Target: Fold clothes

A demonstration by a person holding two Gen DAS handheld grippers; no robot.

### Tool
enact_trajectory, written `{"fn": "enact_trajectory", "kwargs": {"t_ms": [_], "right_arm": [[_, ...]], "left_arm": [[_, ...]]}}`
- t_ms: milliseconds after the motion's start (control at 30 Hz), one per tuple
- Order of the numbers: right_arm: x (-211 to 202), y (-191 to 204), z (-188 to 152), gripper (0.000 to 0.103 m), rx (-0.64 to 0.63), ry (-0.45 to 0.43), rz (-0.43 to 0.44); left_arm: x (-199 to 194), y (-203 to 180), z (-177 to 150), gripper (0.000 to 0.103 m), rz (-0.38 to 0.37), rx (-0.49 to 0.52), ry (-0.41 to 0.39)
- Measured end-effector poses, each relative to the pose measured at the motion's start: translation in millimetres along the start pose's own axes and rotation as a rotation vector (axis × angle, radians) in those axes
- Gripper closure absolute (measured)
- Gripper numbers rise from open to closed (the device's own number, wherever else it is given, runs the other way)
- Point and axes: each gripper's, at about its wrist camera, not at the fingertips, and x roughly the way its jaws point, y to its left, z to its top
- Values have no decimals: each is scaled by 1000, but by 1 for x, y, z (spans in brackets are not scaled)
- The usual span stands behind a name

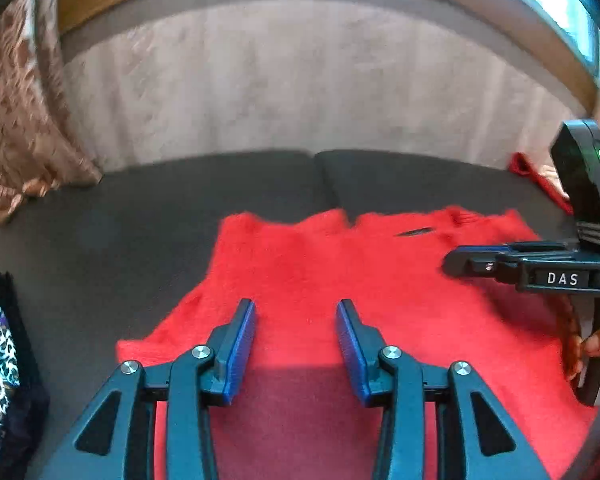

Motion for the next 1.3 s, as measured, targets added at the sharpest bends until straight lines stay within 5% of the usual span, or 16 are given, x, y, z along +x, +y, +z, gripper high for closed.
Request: {"fn": "enact_trajectory", "kwargs": {"t_ms": [67,133,200,433,700,933,1100,1200,1300], "right_arm": [[-37,0,-8,60,-21,-35,31],[-81,-12,-24,39,-3,-66,67],[-120,-29,-44,28,27,-76,103],[-197,-96,-150,23,218,-28,164],[-182,-84,-165,23,132,-12,294],[-135,-75,-154,21,43,231,476],[-126,-67,-159,19,41,463,641],[-132,-66,-178,19,-24,622,596],[-142,-79,-182,19,28,603,599]], "left_arm": [[-9,-19,1,60,-39,44,-16],[-14,-42,2,60,-92,91,-24],[-18,-66,4,60,-144,139,-30],[-8,-128,7,60,-226,270,-13],[1,-172,15,60,-263,366,4],[20,-207,24,60,-315,475,43],[50,-228,18,56,-393,542,152],[59,-223,17,47,-471,468,208],[57,-227,10,46,-456,474,175]]}}
